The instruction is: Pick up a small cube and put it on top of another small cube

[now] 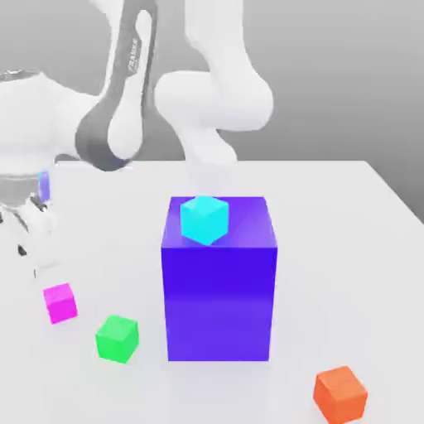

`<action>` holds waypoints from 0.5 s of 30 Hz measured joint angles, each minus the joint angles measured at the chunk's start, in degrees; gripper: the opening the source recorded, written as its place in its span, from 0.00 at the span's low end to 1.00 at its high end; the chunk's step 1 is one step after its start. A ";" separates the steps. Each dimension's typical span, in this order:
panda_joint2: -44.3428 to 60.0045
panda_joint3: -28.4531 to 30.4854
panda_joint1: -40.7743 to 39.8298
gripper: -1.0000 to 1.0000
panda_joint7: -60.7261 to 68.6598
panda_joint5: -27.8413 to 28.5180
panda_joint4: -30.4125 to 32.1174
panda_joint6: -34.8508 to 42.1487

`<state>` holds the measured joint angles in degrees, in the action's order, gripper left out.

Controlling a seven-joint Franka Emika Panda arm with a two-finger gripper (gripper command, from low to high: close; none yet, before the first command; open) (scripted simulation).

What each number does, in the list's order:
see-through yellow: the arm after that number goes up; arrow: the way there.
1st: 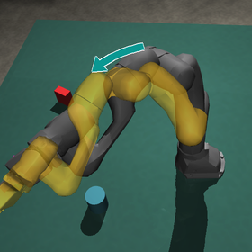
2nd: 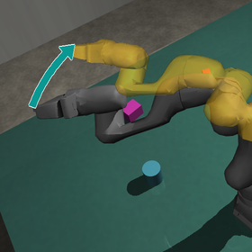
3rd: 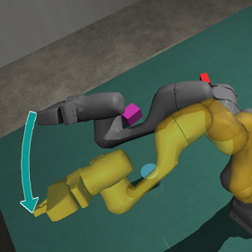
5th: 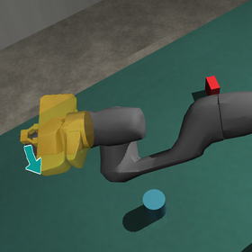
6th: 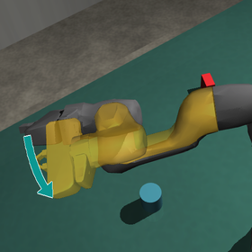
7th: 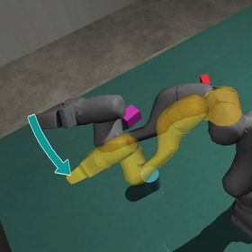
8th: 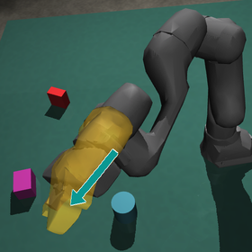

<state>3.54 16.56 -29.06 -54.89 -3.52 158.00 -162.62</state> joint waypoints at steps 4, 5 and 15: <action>8.44 -5.93 -4.76 0.50 5.50 -7.95 -0.81 -6.23; 10.50 -7.78 -6.31 0.50 6.57 -9.34 -1.23 -7.86; 12.92 -10.22 -8.55 0.00 7.25 -10.22 -1.70 -9.84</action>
<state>16.46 6.34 -37.60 -47.64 -13.74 156.30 -172.46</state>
